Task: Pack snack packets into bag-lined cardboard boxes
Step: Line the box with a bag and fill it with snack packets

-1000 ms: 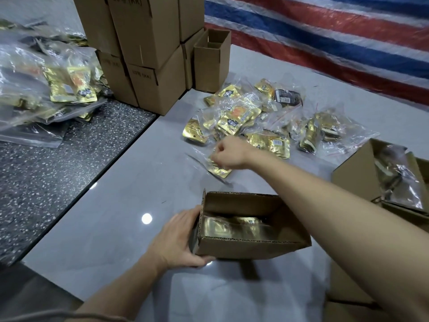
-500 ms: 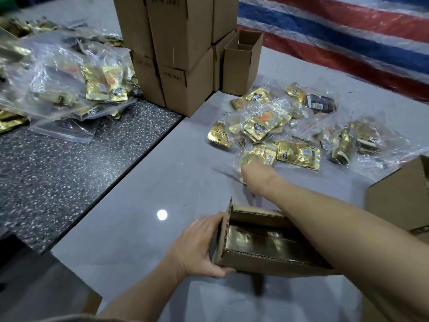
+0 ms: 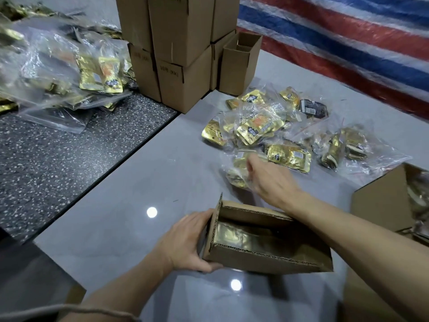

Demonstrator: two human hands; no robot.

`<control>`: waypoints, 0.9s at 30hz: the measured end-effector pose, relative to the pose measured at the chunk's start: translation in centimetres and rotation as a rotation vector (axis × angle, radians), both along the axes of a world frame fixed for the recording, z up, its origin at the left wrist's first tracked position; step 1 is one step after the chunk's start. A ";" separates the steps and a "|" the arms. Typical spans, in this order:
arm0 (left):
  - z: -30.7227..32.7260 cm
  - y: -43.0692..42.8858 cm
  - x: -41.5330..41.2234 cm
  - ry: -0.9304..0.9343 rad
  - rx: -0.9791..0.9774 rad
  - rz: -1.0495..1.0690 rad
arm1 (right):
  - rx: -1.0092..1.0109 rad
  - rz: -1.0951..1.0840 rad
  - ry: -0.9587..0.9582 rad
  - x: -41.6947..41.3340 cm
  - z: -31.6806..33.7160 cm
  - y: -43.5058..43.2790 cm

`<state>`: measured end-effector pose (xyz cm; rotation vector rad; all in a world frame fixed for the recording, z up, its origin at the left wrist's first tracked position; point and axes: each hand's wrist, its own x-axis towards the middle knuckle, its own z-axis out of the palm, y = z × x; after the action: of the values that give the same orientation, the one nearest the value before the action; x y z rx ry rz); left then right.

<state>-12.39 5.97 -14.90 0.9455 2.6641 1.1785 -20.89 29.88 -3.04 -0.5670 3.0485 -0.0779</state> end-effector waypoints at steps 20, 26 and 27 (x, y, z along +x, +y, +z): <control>-0.5 0.0 -0.2 0.012 -0.015 0.014 | 0.018 -0.144 -0.252 0.3 1.2 1.4; -0.6 0.1 -0.2 0.012 -0.007 -0.001 | -0.116 -0.111 -0.288 0.3 4.3 2.4; -0.6 0.1 -0.3 0.009 -0.006 -0.004 | -0.140 -0.099 -0.279 0.3 5.2 2.7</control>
<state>-12.67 6.10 -15.54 0.9563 2.6700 1.1680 -20.60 32.56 2.18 -0.3741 2.8107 -0.3457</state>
